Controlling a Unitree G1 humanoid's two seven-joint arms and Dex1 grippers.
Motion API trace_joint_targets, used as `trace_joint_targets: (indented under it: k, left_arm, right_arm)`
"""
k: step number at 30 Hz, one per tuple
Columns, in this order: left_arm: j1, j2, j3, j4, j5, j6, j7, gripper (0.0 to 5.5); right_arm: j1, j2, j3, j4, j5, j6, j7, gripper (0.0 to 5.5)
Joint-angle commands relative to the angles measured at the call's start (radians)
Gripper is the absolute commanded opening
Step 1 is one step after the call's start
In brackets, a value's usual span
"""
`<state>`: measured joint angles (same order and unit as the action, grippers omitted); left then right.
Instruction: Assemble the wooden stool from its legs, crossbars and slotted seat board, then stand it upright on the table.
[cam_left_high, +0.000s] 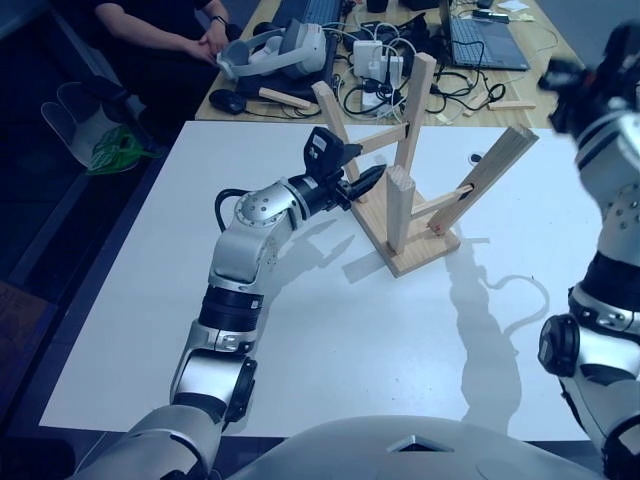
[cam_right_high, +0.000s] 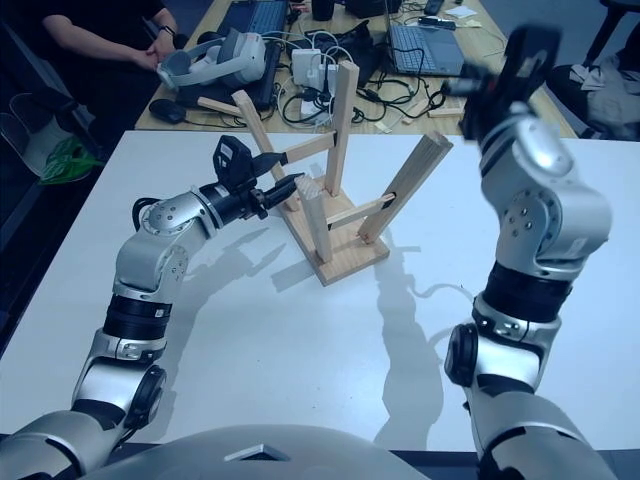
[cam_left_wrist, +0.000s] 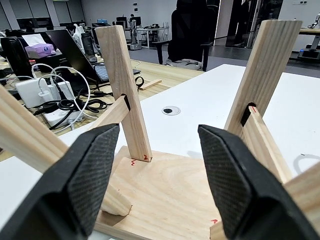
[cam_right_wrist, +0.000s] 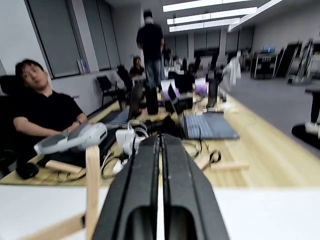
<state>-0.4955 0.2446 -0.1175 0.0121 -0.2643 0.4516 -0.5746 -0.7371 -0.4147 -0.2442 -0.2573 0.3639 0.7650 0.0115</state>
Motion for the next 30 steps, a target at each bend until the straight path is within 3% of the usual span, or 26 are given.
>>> trace_joint_targets:
  k: [1, 5, 9, 12, 14, 19, 23, 25, 27, 30]
  left_arm:
    - [-0.001, -0.006, 0.007, -0.008, -0.002, 0.003, 0.005, 2.92]
    - [-0.011, -0.036, 0.036, -0.005, -0.013, -0.02, 0.04, 2.92]
    - [-0.146, -0.158, 0.334, 0.039, -0.115, -0.317, 0.305, 2.92]
    - [-0.295, -0.096, 0.549, 0.227, -0.151, -0.455, 0.517, 2.92]
    - [-0.366, -0.028, 0.62, 0.36, -0.144, -0.525, 0.574, 2.92]
    - [-0.377, -0.02, 0.618, 0.46, -0.127, -0.596, 0.598, 2.92]
    - [-0.352, -0.054, 0.601, 0.473, -0.132, -0.604, 0.612, 2.92]
    - [-0.341, -0.058, 0.592, 0.477, -0.13, -0.6, 0.608, 2.92]
    - [-0.319, -0.055, 0.569, 0.477, -0.112, -0.604, 0.592, 2.92]
    - [-0.278, -0.054, 0.55, 0.47, -0.095, -0.607, 0.58, 2.92]
  right_arm:
    - [-0.099, -0.016, 0.123, -0.083, -0.067, -0.136, 0.075, 0.1]
    - [-0.054, 0.074, 0.194, -0.122, 0.101, -0.001, 0.191, 0.1]
    - [0.002, 0.078, 0.32, -0.197, 0.167, 0.001, 0.347, 0.1]
    - [-0.033, 0.079, 0.408, -0.178, 0.162, -0.013, 0.444, 0.1]
    - [-0.043, 0.1, 0.49, -0.17, 0.184, 0.011, 0.524, 0.1]
    - [-0.015, 0.154, 0.624, -0.071, 0.152, -0.016, 0.62, 0.1]
    - [0.008, 0.204, 0.734, 0.066, 0.018, -0.087, 0.593, 0.1]
    - [0.05, 0.205, 0.744, 0.107, -0.081, -0.159, 0.528, 0.1]
    - [0.167, 0.126, 0.742, 0.088, -0.201, -0.289, 0.479, 0.1]
    - [0.351, 0.034, 0.655, 0.026, -0.302, -0.431, 0.41, 0.1]
